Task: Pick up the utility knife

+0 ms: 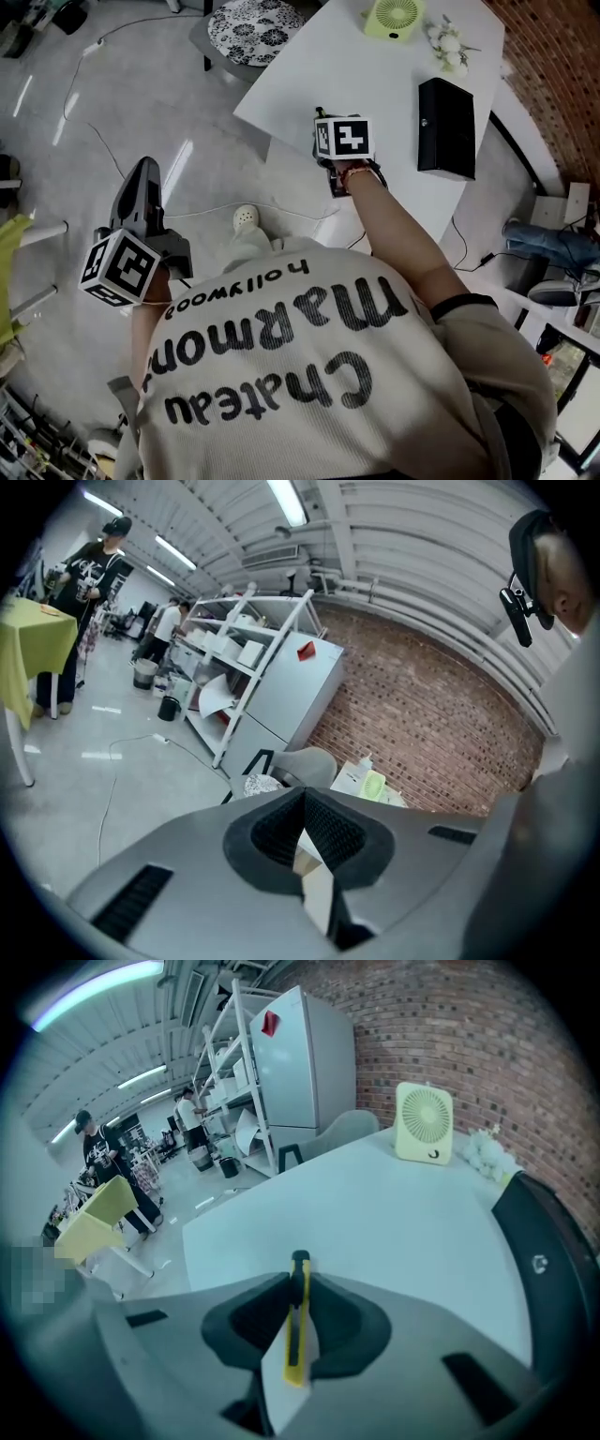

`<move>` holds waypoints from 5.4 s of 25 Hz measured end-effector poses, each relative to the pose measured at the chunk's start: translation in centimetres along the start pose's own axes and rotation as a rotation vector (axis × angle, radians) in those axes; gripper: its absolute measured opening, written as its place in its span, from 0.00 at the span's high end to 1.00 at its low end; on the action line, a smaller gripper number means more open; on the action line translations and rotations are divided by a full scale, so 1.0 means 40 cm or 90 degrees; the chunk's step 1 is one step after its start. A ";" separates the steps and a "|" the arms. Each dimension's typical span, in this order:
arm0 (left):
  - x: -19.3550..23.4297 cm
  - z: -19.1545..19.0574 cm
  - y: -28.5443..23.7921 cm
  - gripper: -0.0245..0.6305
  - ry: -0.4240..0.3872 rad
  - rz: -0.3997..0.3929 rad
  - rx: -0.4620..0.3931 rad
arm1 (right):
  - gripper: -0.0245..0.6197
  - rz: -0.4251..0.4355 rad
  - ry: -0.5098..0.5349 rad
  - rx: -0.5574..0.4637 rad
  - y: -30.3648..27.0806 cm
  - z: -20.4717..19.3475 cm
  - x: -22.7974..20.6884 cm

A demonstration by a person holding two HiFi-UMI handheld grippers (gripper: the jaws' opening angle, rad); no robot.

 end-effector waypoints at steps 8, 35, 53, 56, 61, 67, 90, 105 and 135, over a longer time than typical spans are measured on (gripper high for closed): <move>-0.077 -0.103 0.081 0.96 0.036 0.027 0.009 | 0.86 0.040 0.057 0.011 0.002 -0.008 0.001; -0.071 -0.082 0.180 0.96 0.016 0.090 -0.025 | 0.86 0.058 0.075 -0.019 0.012 -0.015 -0.001; -0.123 -0.083 0.209 0.96 0.007 0.077 -0.037 | 0.86 0.065 0.054 -0.025 0.079 -0.078 -0.025; -0.133 -0.088 0.215 0.96 0.006 0.074 -0.041 | 0.86 0.068 0.053 -0.025 0.092 -0.091 -0.026; -0.153 -0.095 0.231 0.96 0.003 0.067 -0.047 | 0.86 0.074 0.052 -0.028 0.116 -0.114 -0.024; -0.173 -0.096 0.257 0.96 -0.003 0.063 -0.059 | 0.86 0.082 0.037 -0.029 0.149 -0.145 -0.023; -0.288 -0.143 0.305 0.96 -0.020 0.017 -0.067 | 0.86 0.173 -0.020 -0.094 0.358 -0.207 0.027; -0.323 -0.166 0.354 0.96 -0.021 0.016 -0.078 | 0.86 0.242 -0.045 -0.161 0.486 -0.169 0.073; -0.343 -0.166 0.392 0.96 -0.032 0.013 -0.088 | 0.86 0.313 -0.005 -0.318 0.677 -0.087 0.159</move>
Point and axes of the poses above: the fingertips, and each gripper's own axes: y backward along the fingers, x to its left, z out of its top, the point moved 4 cm from there along y, backward along the fingers, and after that the axes turned 5 degrees about -y, right-handed, at the moved point
